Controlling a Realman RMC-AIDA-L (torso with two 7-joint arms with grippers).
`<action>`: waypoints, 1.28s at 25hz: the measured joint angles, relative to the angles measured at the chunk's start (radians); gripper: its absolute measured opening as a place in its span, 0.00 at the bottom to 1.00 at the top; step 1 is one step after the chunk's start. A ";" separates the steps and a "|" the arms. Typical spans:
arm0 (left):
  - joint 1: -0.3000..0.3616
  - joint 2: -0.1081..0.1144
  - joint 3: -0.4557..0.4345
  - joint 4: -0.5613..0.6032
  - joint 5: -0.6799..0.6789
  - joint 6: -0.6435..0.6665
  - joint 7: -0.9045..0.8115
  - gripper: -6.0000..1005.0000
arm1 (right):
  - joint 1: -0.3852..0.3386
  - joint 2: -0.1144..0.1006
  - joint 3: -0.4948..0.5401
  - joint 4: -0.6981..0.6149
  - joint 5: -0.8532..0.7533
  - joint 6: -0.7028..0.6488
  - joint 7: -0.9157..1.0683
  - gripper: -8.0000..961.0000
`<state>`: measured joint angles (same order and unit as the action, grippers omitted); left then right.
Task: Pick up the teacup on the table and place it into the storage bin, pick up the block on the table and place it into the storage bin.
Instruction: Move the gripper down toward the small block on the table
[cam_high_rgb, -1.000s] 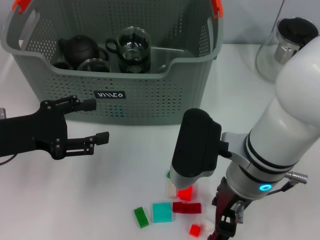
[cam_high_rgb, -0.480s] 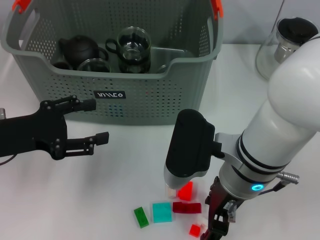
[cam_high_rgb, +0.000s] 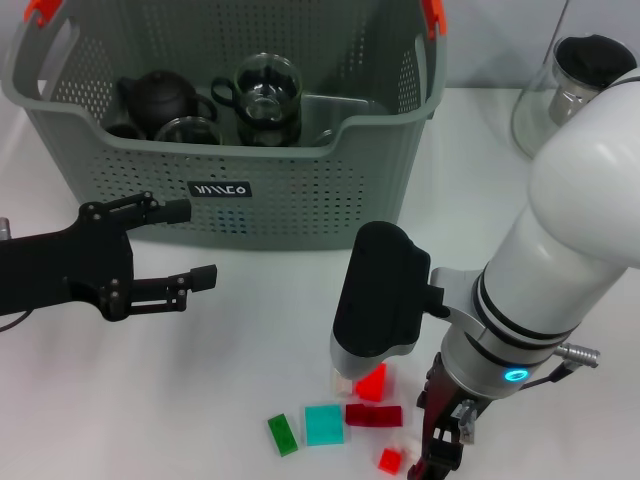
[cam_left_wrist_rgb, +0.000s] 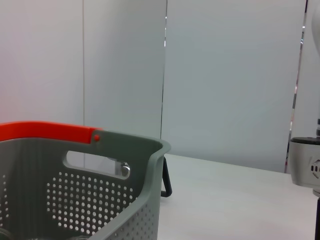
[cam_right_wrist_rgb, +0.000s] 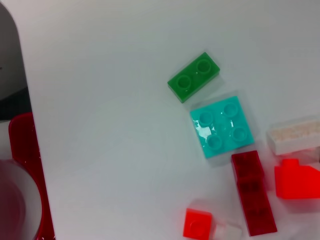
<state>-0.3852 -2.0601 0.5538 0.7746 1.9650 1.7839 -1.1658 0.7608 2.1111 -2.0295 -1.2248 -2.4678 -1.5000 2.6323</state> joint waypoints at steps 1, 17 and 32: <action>0.000 0.000 0.000 0.000 0.000 0.000 0.000 0.84 | 0.000 0.000 0.000 0.000 0.000 0.000 0.000 0.89; 0.003 -0.001 0.000 -0.002 0.000 0.000 0.000 0.84 | 0.003 0.001 -0.023 0.004 -0.025 0.012 0.011 0.89; 0.003 -0.002 0.000 -0.002 0.000 0.000 0.000 0.84 | 0.018 0.003 -0.049 0.019 -0.025 0.051 0.024 0.89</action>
<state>-0.3819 -2.0617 0.5538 0.7730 1.9650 1.7840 -1.1658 0.7791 2.1140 -2.0788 -1.2054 -2.4924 -1.4493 2.6564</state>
